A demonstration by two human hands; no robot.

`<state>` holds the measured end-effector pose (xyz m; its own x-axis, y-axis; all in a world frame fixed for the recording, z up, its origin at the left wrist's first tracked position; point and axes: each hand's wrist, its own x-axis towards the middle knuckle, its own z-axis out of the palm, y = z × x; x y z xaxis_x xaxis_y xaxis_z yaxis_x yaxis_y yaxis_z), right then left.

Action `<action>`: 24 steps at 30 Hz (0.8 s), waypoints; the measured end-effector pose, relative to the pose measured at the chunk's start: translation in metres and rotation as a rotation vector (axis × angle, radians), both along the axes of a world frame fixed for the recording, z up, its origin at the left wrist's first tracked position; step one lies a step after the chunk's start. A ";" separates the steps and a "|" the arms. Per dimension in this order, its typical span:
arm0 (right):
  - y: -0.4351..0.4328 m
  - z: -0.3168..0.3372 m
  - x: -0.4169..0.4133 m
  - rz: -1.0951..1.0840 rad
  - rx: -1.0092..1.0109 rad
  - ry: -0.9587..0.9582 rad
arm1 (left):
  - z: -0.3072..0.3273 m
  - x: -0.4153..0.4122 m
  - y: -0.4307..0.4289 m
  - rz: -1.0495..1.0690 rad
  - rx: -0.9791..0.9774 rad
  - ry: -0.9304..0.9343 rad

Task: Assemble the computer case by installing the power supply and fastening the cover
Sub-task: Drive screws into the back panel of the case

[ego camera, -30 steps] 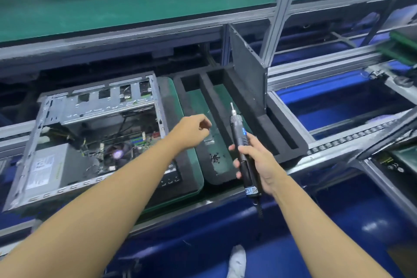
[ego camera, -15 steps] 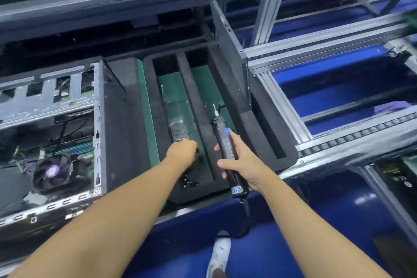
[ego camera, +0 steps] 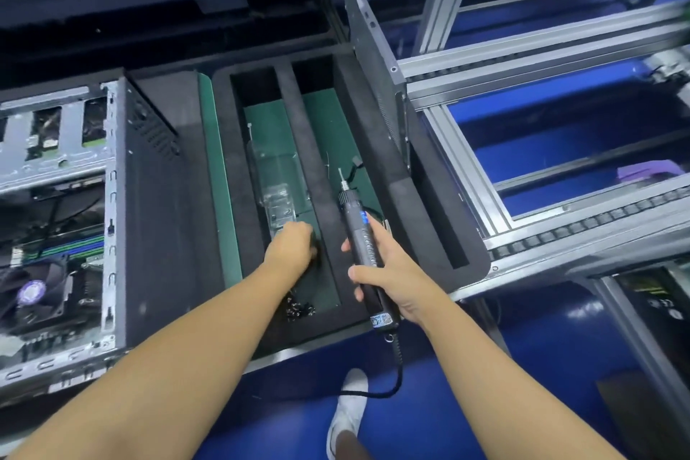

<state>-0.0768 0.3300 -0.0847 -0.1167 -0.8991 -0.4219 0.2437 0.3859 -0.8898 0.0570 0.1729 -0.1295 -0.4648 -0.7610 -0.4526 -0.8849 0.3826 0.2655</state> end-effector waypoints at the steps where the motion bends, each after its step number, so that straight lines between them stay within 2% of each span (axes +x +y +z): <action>1: -0.002 0.003 0.001 0.017 -0.015 0.001 | 0.010 0.001 -0.003 0.237 0.063 0.193; 2: -0.005 0.007 0.004 0.036 -0.029 0.000 | 0.022 0.003 -0.008 0.528 0.175 0.445; 4: -0.013 0.017 0.012 0.082 -0.041 0.002 | 0.052 0.007 -0.015 1.007 0.567 0.932; 5: -0.017 0.022 0.018 0.108 -0.040 0.007 | 0.067 0.010 -0.018 1.100 0.766 1.102; 6: -0.020 0.028 0.025 0.133 -0.040 0.013 | 0.080 0.014 -0.020 1.117 0.902 1.195; 13: -0.014 0.076 0.073 0.256 -0.112 0.098 | 0.141 0.056 -0.010 1.122 1.270 1.574; 19: 0.014 0.112 0.117 0.224 -0.147 0.116 | 0.168 0.101 0.014 0.965 1.389 1.642; 24: 0.040 0.136 0.169 0.204 -0.168 0.138 | 0.190 0.154 0.033 0.823 1.410 1.648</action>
<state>0.0924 0.3701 0.0509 0.0278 -0.9659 -0.2575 0.0482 0.2586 -0.9648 0.2105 0.2059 0.0606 -0.7264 -0.5757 -0.3755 0.4656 -0.8140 0.3473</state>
